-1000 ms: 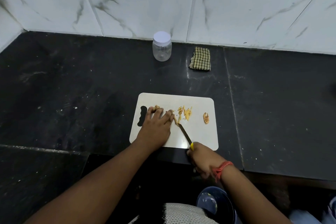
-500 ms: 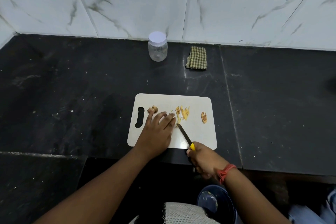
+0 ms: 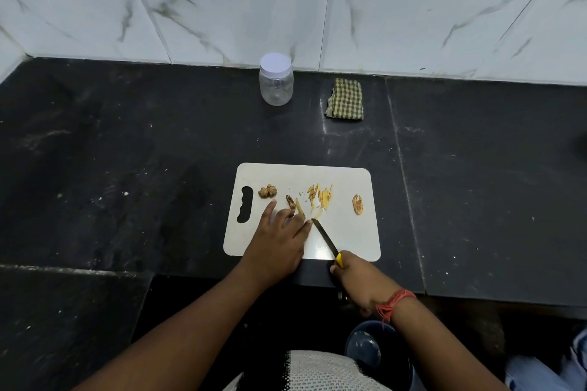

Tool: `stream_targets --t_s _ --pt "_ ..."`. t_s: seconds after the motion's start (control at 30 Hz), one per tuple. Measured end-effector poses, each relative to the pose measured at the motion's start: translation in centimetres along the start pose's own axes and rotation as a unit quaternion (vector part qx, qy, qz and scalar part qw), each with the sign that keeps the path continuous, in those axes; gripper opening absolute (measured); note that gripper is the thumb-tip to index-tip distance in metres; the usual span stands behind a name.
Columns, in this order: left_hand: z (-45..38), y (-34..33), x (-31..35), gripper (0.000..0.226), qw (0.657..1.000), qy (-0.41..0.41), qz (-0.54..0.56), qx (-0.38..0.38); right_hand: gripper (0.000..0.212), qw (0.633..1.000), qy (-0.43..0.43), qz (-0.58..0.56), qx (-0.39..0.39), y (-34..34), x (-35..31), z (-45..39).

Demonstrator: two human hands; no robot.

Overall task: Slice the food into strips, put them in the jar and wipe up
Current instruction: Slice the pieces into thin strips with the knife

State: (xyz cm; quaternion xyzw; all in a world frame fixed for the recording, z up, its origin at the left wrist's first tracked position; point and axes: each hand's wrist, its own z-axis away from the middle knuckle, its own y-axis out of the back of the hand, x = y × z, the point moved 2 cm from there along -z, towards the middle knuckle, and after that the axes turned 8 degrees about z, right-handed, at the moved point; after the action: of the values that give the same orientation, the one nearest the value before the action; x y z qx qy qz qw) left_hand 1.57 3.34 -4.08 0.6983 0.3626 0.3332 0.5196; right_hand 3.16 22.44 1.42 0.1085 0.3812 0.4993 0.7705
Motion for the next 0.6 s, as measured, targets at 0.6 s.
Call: stream_targets --t_s 0.6 --pt "-0.8 -0.2 1.0 0.033 0.998 0.024 -0.005 0.051 0.009 0.99 0.032 0.111 0.074 -0.6 0.0 -0.5"
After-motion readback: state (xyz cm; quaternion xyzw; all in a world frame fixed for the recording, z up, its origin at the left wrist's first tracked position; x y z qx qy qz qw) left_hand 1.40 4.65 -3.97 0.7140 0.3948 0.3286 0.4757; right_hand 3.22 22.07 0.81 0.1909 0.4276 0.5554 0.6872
